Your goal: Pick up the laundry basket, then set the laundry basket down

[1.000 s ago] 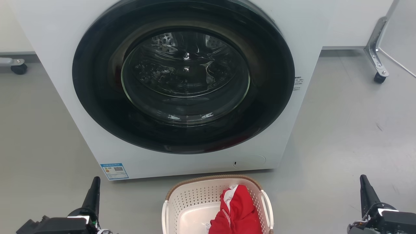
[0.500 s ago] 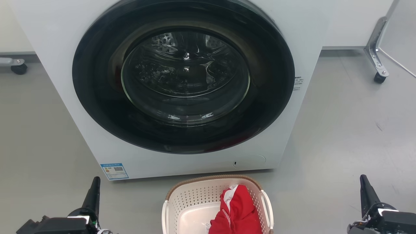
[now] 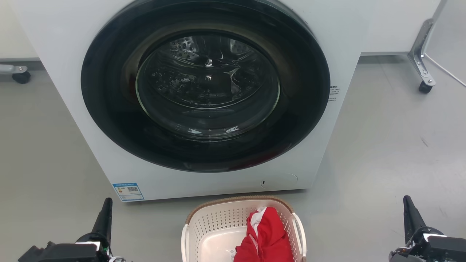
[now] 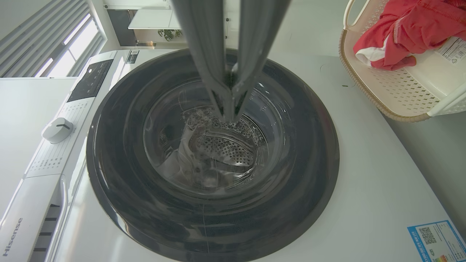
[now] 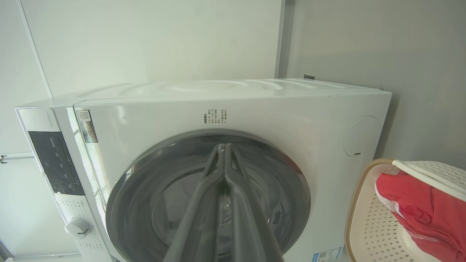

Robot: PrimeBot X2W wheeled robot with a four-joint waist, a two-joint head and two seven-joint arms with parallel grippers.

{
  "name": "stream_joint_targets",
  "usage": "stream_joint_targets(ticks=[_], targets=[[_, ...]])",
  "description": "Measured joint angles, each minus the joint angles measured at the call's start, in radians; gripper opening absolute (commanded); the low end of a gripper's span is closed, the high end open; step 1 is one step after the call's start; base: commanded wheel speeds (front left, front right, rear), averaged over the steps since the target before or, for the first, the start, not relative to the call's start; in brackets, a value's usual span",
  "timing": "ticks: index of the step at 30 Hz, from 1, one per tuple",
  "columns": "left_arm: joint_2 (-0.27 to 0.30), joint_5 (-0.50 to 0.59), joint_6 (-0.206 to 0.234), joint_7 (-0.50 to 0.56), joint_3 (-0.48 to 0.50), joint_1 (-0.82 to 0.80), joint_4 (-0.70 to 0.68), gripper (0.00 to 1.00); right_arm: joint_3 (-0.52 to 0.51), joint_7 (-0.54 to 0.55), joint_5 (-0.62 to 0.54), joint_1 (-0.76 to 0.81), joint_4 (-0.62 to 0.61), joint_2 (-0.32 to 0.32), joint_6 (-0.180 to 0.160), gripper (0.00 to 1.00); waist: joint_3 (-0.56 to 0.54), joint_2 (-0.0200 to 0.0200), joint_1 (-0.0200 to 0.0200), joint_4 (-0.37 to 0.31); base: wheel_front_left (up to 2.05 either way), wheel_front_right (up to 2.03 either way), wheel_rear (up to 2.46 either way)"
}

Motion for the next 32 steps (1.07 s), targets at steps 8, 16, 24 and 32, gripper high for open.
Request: stream_joint_targets(ticks=[8, 16, 24, 32], targets=[[0.0, 0.0, 0.0, 0.0, 0.0, 0.0, 0.0, 0.0, 0.0, 0.0, 0.0, 0.0, 0.0, 0.0, 0.0, 0.0, 0.0, 0.0, 0.0, 0.0, 0.0, 0.0, 0.0], [0.0, 0.0, 0.0, 0.0, 0.0, 0.0, 0.0, 0.0, 0.0, 0.0, 0.0, 0.0, 0.0, 0.0, 0.0, 0.0, 0.0, 0.0, 0.0, 0.0, 0.0, 0.0, 0.0], [0.0, 0.0, 0.0, 0.0, 0.0, 0.0, 0.001, 0.0, 0.0, 0.0, 0.0, 0.0, 0.0, 0.0, 0.0, 0.0, 0.0, 0.0, 0.0, 0.0, 0.0, 0.0, 0.0], [0.0, 0.0, 0.0, 0.0, 0.0, 0.0, 0.001, 0.0, 0.0, 0.0, 0.0, 0.0, 0.0, 0.0, 0.0, 0.0, 0.0, 0.0, 0.0, 0.0, 0.0, 0.0, 0.0]])
